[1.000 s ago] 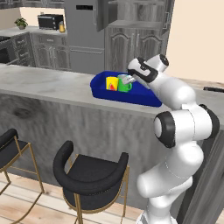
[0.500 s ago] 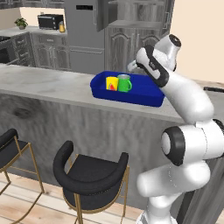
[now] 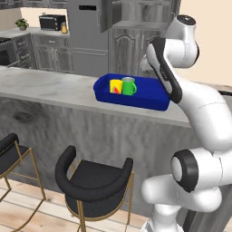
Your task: There is a tray on the dining counter. Grab the cup, mug, and pitcher and place them on the tray. The pitcher may be placed next to the tray if it cannot fit the tray.
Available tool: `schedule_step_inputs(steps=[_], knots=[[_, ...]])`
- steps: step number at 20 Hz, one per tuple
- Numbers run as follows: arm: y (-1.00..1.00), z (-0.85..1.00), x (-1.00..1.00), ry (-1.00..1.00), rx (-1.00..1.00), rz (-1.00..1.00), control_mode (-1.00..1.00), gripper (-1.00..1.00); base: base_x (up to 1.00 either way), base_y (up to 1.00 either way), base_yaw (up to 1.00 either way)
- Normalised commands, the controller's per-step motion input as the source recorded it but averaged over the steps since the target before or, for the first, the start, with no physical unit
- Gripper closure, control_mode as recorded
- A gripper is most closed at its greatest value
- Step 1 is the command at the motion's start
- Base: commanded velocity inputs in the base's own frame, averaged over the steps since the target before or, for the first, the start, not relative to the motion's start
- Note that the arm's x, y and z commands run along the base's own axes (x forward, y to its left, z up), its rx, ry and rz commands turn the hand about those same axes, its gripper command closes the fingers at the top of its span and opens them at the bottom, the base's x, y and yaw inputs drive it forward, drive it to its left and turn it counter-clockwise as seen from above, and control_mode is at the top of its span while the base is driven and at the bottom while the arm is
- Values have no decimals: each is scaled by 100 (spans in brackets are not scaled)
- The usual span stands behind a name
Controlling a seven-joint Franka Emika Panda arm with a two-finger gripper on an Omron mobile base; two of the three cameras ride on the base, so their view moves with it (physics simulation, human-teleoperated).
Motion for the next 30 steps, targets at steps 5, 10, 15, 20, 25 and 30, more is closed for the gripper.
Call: schedule_step_inputs(steps=[5, 10, 15, 20, 25, 30], knots=[[-22, 4, -90, 13, -14, -4, -100, -100, 0, 0, 0], [-18, -14, -100, 4, 0, 1, -100, -100, 0, 0, 0], [0, -24, -99, 2, 0, 0, -100, -100, 0, 0, 0], [0, -21, -84, 4, 0, 0, -100, -100, 0, 0, 0], [0, -7, -57, 0, 0, 0, -100, -100, 0, 0, 0], [0, 0, -27, 0, 0, 0, -100, -100, 0, 0, 0]])
